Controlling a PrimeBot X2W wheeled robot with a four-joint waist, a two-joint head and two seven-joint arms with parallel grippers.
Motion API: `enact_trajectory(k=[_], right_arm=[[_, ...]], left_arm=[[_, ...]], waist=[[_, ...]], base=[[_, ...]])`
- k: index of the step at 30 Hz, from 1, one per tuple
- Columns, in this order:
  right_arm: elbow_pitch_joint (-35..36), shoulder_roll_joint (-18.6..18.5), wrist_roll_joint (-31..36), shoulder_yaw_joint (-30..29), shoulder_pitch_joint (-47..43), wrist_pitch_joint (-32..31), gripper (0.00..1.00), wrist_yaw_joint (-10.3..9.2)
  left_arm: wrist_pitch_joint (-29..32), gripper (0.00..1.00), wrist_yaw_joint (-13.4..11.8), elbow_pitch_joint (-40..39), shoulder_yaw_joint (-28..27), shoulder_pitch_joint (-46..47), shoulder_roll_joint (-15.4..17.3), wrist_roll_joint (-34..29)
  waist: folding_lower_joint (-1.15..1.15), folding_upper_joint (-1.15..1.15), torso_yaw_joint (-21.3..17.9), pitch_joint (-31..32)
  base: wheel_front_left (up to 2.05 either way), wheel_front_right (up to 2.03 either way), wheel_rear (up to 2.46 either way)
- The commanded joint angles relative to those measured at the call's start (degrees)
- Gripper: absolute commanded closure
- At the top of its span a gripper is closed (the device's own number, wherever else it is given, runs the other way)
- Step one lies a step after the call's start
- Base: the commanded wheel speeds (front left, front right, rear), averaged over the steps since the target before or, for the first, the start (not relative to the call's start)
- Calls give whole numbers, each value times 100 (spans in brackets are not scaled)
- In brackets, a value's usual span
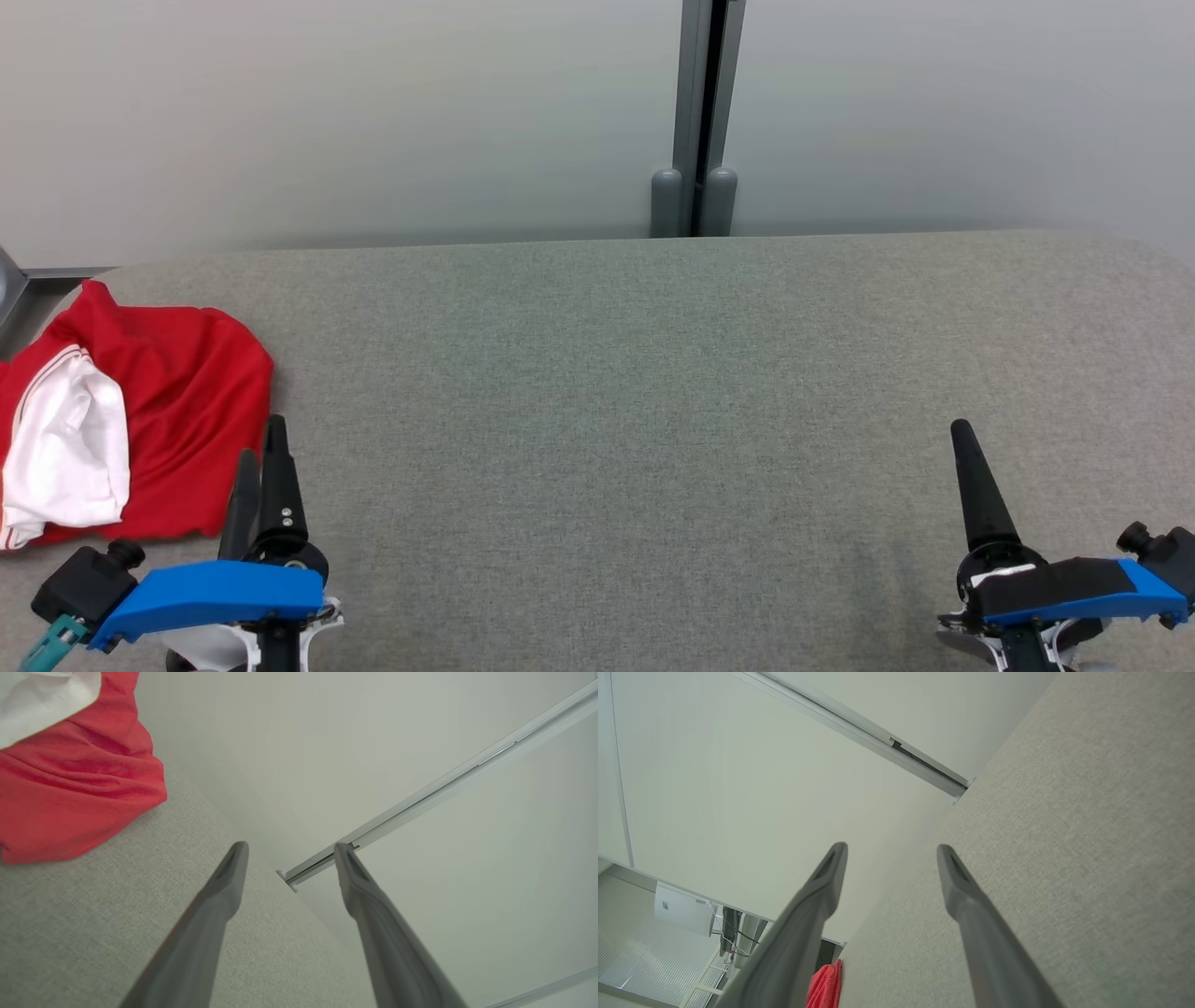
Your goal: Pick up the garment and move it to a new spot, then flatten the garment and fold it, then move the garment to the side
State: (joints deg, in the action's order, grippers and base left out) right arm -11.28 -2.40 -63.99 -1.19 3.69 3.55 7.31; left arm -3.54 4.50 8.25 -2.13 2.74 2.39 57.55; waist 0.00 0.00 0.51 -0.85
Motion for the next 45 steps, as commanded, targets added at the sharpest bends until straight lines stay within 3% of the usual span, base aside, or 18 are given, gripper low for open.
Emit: enact_trajectory(k=[1,21,45], right_arm=[[113,-37,158,23,65,42,0,15],[125,-47,1776,122,79,394,0,19],[-109,-58,3517,230,133,760,0,20]], left_arm=[[-47,0,-24,-114,42,136,48,-194],[-398,0,-282,-40,351,127,53,-2371],[-758,0,-511,227,456,112,81,-3962]], waist=[[0,0,1,-2],[0,0,41,-41],[0,0,107,10]], base=[[0,0,0],[0,0,0],[0,0,0]])
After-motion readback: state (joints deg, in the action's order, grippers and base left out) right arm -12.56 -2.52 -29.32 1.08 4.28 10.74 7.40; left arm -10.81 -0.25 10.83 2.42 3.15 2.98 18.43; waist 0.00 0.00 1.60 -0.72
